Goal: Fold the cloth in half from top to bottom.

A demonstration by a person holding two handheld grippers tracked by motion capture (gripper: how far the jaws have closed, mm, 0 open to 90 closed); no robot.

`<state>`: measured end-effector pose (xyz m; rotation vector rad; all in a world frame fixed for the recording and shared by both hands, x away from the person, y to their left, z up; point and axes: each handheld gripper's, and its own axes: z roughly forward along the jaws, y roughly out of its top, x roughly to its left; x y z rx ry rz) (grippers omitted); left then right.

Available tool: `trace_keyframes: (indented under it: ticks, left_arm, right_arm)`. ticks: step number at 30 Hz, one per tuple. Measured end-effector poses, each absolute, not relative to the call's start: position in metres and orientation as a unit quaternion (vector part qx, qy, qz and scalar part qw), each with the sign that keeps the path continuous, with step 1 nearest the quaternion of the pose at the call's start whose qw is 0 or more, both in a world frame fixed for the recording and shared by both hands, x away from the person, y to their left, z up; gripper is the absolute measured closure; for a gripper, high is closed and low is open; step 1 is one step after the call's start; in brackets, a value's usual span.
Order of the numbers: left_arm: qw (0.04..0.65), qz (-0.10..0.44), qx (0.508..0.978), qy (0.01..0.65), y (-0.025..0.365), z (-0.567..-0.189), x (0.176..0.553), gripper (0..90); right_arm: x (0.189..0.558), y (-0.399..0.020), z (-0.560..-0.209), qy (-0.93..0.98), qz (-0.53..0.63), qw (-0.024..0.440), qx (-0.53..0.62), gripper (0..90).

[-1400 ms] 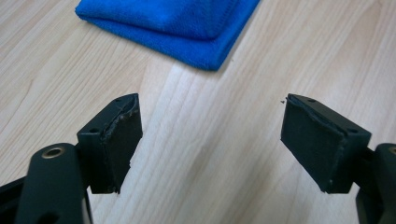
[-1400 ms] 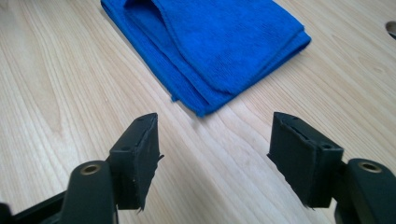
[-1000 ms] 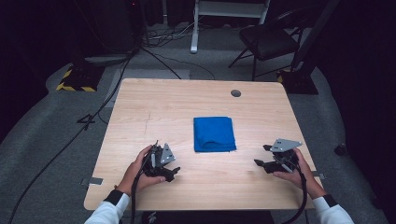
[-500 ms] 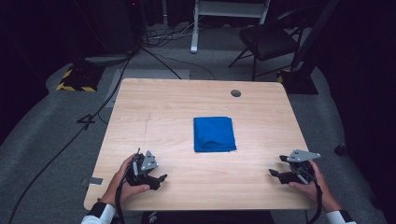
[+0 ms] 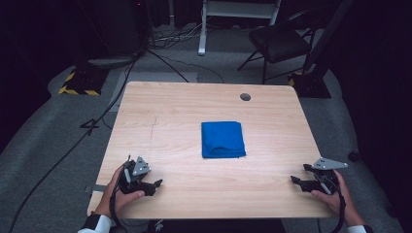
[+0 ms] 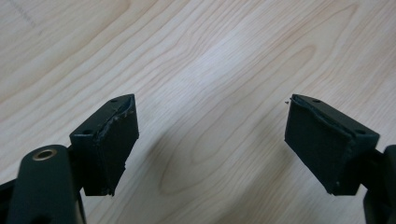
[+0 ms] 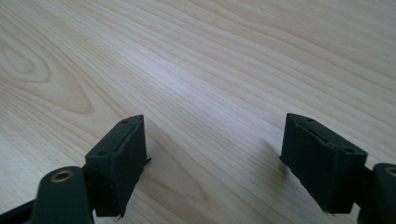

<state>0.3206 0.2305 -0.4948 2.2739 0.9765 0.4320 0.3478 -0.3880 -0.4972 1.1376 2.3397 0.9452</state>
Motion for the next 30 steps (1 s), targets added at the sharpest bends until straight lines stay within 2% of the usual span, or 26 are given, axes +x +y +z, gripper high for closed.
trace_keyframes:
  ticks: [4,8,30]
  left_arm:
    - [0.325,0.145,0.851,0.387,0.248,-0.5,0.319,17.4]
    - [0.34,0.15,0.842,0.392,0.259,-0.504,0.316,17.7]
    - [0.338,0.153,0.841,0.393,0.259,-0.504,0.315,16.7]
  right_arm:
    - [0.348,-0.397,-0.5,0.819,0.343,0.185,0.421,20.9]
    - [0.348,-0.403,-0.503,0.808,0.36,0.187,0.427,20.6]
    - [0.347,-0.401,-0.503,0.805,0.356,0.193,0.435,19.9]
